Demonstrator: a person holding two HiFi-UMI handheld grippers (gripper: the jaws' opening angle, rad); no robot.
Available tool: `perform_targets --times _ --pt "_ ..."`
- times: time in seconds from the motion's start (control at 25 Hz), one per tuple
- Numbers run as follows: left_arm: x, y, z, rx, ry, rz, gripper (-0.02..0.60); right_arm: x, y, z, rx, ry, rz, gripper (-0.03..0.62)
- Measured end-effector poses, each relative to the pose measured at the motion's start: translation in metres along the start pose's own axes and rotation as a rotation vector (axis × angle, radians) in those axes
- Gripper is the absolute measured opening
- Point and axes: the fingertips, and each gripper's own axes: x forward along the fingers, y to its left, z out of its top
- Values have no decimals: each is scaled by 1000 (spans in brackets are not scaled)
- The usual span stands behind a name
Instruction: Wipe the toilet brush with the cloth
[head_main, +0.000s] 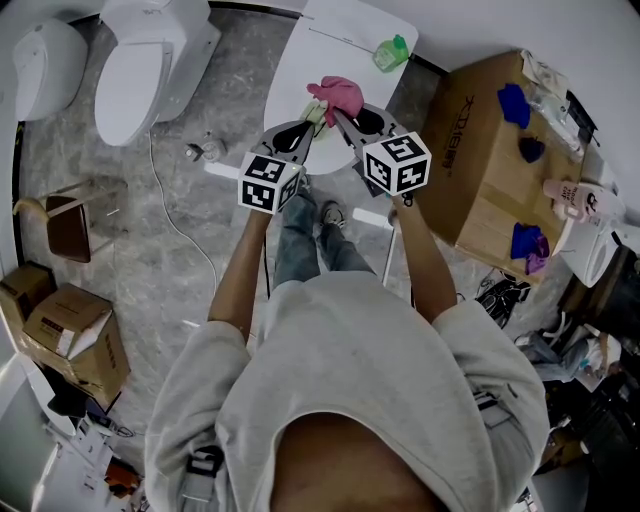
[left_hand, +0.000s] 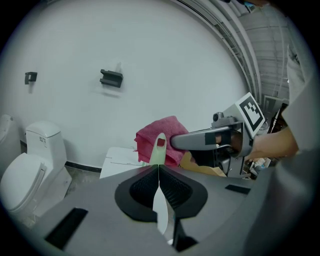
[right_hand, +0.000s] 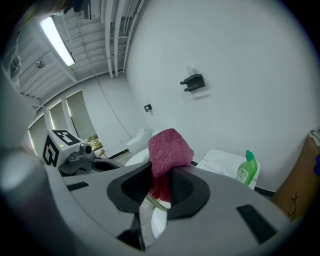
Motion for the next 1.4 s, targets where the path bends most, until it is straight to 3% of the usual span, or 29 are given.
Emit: perform_targets --times 0.56,0.88,1.4 --pt "2 3 1 -13 -5 0 23 14 0 -21 61 39 37 89" --pt "3 5 2 -15 -7 1 23 30 12 -58 39 149 88 89" --pt "1 12 5 -36 -18 4 23 66 0 -133 54 359 61 89"
